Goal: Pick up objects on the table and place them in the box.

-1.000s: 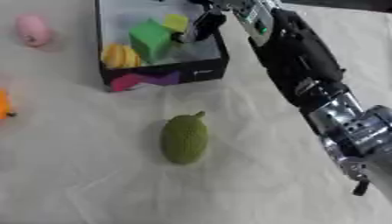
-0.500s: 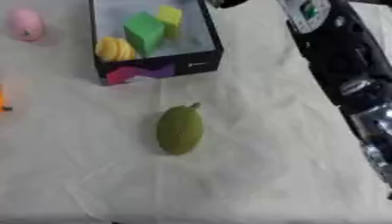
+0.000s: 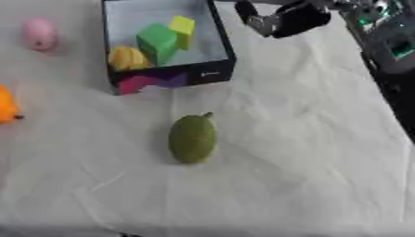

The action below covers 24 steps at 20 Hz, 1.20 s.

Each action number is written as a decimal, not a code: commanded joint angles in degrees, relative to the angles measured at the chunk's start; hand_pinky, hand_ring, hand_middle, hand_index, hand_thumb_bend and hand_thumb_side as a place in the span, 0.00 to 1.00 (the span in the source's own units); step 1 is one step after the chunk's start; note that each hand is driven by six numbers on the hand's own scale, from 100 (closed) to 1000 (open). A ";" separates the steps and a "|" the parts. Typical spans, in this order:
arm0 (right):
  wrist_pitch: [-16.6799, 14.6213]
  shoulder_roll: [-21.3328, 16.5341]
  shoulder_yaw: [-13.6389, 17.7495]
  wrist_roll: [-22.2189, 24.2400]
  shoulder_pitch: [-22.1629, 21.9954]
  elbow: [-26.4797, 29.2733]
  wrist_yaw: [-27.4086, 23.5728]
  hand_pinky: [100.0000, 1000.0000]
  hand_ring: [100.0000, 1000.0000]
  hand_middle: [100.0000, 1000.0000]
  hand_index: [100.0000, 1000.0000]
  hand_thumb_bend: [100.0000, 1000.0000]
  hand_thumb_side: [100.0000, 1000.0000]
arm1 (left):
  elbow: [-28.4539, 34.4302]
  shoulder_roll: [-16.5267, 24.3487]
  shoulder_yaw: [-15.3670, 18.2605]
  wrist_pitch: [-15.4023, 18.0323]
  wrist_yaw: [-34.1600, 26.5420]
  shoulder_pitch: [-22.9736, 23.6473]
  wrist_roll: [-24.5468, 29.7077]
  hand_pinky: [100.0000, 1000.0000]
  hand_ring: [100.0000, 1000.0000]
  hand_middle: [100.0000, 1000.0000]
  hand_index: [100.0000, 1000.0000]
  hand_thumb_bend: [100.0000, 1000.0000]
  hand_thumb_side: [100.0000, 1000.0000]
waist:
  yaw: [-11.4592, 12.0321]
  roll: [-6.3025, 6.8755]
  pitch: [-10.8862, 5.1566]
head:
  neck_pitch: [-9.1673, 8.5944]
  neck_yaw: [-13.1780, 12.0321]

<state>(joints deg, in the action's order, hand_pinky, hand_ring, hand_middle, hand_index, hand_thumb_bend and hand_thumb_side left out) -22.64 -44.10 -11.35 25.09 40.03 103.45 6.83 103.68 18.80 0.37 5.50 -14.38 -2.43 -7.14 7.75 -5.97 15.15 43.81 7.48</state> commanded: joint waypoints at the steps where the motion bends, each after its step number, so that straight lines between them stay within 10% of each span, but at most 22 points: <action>1: 0.01 -3.15 0.32 1.80 -0.82 4.99 -1.74 0.85 0.90 0.81 0.90 0.00 0.03 | 0.66 1.09 0.60 0.14 0.36 0.14 -0.26 0.97 0.74 0.60 0.64 0.08 0.92 | -0.23 0.91 -1.89 | 0.31 -0.51; 13: -3.83 -2.73 -1.40 12.20 -6.70 10.80 -0.16 0.84 0.89 0.81 0.89 0.00 0.12 | 0.96 0.71 0.92 0.39 0.51 0.07 -0.63 0.97 0.74 0.61 0.64 0.07 0.91 | -0.61 1.82 -1.15 | 0.31 -0.73; 24: -10.80 1.87 -5.75 21.48 -5.73 5.41 7.62 0.83 0.88 0.80 0.89 0.00 0.21 | 1.42 1.06 1.81 0.81 0.70 0.07 -1.46 0.97 0.74 0.61 0.63 0.06 0.90 | -0.20 2.05 -0.76 | -0.13 -0.35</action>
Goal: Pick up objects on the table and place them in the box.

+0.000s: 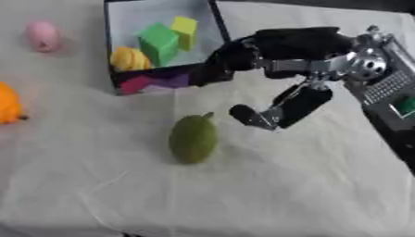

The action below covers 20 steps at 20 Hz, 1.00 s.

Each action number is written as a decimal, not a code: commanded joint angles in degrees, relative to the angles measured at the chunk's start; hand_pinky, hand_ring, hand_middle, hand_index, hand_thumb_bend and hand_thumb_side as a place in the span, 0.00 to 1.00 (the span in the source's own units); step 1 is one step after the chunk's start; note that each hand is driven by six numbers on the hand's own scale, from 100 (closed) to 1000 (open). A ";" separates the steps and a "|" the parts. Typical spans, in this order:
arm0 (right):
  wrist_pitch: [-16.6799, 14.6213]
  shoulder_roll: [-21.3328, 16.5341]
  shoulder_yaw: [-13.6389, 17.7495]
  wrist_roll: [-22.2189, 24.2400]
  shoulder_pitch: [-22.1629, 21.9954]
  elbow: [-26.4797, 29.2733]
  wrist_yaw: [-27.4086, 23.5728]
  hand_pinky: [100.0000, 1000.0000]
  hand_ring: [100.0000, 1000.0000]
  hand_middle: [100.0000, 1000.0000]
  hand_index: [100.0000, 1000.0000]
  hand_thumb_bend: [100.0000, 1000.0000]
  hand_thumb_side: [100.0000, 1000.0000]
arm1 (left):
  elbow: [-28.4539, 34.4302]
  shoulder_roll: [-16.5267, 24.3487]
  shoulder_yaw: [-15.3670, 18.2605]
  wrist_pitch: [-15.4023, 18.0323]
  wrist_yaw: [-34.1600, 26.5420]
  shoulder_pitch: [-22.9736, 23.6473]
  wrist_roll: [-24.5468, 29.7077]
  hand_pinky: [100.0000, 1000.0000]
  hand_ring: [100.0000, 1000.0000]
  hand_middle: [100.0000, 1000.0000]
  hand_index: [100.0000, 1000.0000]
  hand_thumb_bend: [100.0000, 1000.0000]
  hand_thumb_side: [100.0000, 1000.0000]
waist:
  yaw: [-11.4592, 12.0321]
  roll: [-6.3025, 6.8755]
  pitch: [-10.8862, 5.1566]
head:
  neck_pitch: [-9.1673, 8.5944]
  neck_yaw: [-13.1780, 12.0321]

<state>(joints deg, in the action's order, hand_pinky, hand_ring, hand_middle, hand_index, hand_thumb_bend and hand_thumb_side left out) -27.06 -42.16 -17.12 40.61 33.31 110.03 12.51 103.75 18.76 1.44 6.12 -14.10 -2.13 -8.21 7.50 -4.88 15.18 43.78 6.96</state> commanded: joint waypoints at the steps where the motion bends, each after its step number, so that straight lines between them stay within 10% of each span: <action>1: -7.07 0.28 -0.21 6.23 1.02 -1.85 2.87 0.83 0.88 0.80 0.89 0.00 0.22 | 1.40 1.16 0.84 0.23 0.46 -0.19 -0.48 0.97 0.74 0.61 0.63 0.06 0.90 | 0.06 0.94 -0.76 | -0.13 0.19; 20: -15.48 5.17 -4.77 10.49 1.63 -10.53 12.87 0.84 0.89 0.80 0.92 0.10 0.26 | 1.55 1.83 1.32 0.43 1.02 -0.22 -1.06 0.97 0.74 0.60 0.63 0.05 0.90 | 0.56 0.48 0.13 | -0.54 0.11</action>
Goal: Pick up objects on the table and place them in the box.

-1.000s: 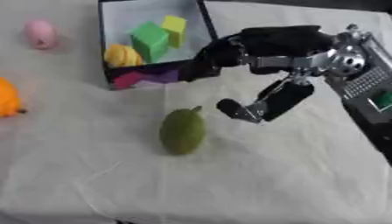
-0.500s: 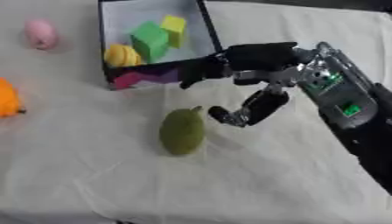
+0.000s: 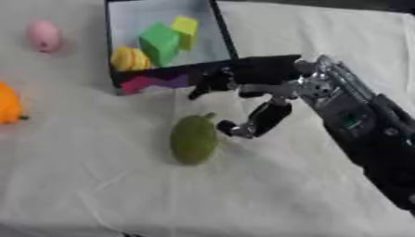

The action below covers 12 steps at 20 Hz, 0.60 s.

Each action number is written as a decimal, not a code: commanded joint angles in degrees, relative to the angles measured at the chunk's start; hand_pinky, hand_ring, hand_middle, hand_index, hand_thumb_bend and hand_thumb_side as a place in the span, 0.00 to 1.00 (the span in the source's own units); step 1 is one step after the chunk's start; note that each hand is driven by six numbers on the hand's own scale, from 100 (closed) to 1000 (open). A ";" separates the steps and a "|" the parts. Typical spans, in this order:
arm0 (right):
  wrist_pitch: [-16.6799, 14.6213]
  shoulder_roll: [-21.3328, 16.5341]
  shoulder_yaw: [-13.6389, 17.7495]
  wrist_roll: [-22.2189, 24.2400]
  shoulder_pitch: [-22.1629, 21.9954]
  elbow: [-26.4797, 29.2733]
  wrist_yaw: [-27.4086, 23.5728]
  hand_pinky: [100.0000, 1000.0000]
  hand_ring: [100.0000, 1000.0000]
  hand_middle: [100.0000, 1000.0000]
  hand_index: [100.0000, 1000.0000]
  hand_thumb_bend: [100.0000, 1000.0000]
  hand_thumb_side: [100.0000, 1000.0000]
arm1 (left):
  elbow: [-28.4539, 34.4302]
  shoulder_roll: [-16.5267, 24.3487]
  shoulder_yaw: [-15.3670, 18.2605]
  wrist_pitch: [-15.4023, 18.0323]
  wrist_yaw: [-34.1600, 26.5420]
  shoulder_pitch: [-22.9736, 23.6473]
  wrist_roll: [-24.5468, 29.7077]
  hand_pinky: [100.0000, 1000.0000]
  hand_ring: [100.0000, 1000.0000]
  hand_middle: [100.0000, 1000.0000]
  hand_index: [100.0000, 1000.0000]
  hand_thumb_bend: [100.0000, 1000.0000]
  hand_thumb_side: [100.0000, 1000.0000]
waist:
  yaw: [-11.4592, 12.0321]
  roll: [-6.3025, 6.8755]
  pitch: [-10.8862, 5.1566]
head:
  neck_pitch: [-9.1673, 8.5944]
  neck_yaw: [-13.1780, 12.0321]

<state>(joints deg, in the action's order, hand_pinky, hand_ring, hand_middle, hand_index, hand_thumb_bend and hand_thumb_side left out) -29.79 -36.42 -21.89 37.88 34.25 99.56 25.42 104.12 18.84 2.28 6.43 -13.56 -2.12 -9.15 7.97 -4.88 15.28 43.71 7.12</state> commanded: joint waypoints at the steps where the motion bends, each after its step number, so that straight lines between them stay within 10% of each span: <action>1: -12.92 -0.48 -0.20 13.66 0.71 -0.25 -0.22 0.84 0.89 0.80 0.92 0.10 0.26 | 1.27 2.08 0.48 0.19 0.51 -0.19 -0.10 0.97 0.74 0.60 0.63 0.05 0.90 | 0.12 0.49 0.05 | -0.45 -0.04; 12: -14.96 0.87 -2.19 14.08 0.89 -1.90 0.62 0.85 0.89 0.80 0.95 0.13 0.21 | 2.03 4.50 1.00 0.95 0.81 0.05 -0.56 0.97 0.74 0.60 0.63 0.03 0.88 | 0.41 0.45 0.20 | -0.54 0.09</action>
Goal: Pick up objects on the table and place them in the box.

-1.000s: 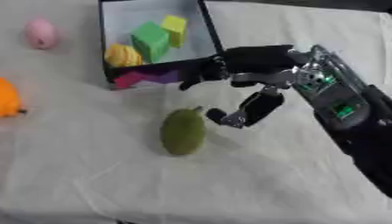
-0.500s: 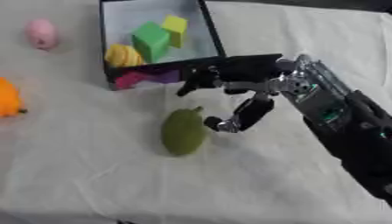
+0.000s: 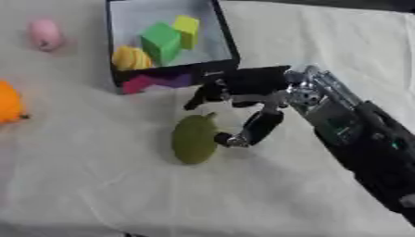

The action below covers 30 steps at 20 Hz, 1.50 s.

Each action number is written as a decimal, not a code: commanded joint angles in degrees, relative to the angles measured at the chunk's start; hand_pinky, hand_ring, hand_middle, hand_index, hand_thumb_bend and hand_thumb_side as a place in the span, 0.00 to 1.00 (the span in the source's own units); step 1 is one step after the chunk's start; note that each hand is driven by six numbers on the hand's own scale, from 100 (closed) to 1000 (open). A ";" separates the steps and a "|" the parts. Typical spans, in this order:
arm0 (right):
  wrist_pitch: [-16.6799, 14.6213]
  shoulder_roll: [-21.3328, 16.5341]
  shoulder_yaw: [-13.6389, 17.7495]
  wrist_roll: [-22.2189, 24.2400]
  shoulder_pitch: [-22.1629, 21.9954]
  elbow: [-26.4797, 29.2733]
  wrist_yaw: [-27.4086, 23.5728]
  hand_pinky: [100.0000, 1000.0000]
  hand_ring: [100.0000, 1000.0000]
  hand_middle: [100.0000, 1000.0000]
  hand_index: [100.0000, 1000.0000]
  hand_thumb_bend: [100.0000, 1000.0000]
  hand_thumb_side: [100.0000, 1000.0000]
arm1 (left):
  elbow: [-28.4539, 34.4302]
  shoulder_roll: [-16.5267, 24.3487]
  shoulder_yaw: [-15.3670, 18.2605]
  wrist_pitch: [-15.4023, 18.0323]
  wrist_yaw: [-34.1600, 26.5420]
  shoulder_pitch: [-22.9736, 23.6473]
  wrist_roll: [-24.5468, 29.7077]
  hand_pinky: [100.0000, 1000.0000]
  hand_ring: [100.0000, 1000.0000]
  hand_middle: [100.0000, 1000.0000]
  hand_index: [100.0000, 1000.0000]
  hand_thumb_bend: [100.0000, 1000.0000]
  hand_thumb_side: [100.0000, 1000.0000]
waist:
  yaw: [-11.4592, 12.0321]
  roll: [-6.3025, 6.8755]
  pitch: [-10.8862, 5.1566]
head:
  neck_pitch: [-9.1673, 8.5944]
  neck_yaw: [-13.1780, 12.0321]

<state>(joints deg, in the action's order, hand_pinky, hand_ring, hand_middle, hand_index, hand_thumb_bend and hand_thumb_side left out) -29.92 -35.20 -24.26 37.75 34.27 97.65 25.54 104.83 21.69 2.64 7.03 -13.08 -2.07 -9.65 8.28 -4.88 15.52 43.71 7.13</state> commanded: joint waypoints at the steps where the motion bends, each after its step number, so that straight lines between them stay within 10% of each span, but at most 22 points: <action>1: -14.99 -0.13 0.08 14.21 0.84 -0.20 0.77 0.85 0.89 0.80 0.95 0.12 0.21 | 1.35 1.67 0.65 0.36 0.34 -0.01 -0.08 0.97 0.74 0.60 0.63 0.03 0.88 | 0.16 0.43 0.00 | -0.60 0.09; 18: -18.24 1.96 -0.52 14.21 1.28 -4.36 6.28 0.85 0.82 0.77 0.92 0.15 0.27 | 1.33 1.15 0.58 0.26 0.40 -0.09 0.00 0.98 0.74 0.60 0.63 0.03 0.89 | 1.03 0.48 0.88 | -0.99 0.38; 30: -16.32 2.05 0.22 14.21 0.60 -4.54 1.23 0.78 0.70 0.54 0.72 0.00 0.20 | 1.33 0.99 0.70 0.23 0.53 -0.19 -0.08 0.98 0.75 0.60 0.63 0.03 0.89 | 0.68 0.56 1.16 | -0.66 -0.14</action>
<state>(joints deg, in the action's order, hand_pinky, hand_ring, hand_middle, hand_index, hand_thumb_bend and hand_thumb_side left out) -31.21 -32.04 -24.66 36.46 34.56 92.17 27.74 105.16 21.81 2.67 7.14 -12.63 -2.06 -9.75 8.93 -4.88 16.95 43.20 7.15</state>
